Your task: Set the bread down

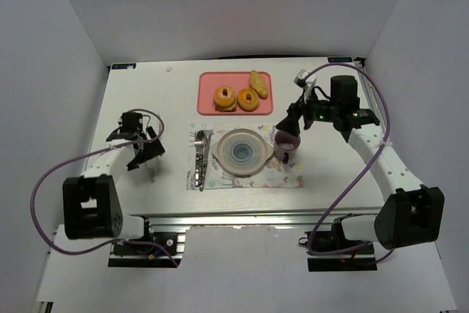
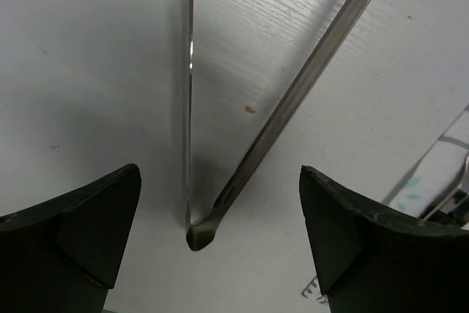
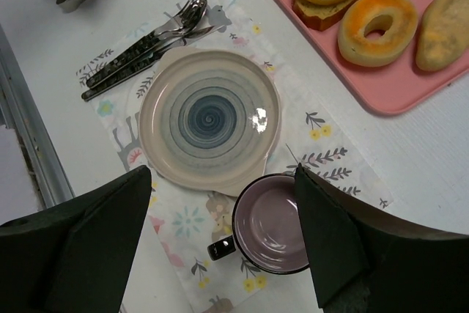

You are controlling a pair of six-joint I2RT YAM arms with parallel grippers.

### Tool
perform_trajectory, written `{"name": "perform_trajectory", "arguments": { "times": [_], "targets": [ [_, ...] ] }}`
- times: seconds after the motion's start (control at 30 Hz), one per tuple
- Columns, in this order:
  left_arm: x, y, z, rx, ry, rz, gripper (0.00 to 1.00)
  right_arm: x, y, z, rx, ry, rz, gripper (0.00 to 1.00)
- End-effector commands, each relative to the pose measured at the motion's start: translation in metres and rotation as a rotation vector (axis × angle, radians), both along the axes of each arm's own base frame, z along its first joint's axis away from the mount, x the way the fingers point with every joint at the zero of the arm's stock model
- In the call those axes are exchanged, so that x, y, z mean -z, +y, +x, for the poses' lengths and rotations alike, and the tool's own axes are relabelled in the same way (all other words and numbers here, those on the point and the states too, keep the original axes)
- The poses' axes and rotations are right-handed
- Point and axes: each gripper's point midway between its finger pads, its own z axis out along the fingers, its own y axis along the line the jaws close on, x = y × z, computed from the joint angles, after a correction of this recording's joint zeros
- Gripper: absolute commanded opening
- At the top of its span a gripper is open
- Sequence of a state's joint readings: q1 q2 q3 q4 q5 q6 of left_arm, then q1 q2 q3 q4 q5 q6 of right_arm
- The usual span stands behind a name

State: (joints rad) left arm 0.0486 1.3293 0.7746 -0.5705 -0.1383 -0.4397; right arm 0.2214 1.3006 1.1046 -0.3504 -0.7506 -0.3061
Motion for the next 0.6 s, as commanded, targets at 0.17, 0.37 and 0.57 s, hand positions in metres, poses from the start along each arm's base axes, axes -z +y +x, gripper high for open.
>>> {"name": "perform_trajectory", "arguments": {
  "times": [0.17, 0.37, 0.57],
  "targets": [
    [0.004, -0.002, 0.040, 0.142, -0.002, 0.019, 0.98, -0.007, -0.002, 0.014, 0.031, -0.001, 0.037, 0.83],
    [0.020, 0.003, 0.045, 0.182, 0.050, 0.052, 0.97, -0.006, -0.003, 0.015, 0.036, 0.009, 0.050, 0.83],
    [0.035, 0.003, 0.047, 0.194, 0.062, 0.051, 0.91, -0.007, -0.007, 0.017, 0.051, 0.011, 0.051, 0.83]
  ]
}}
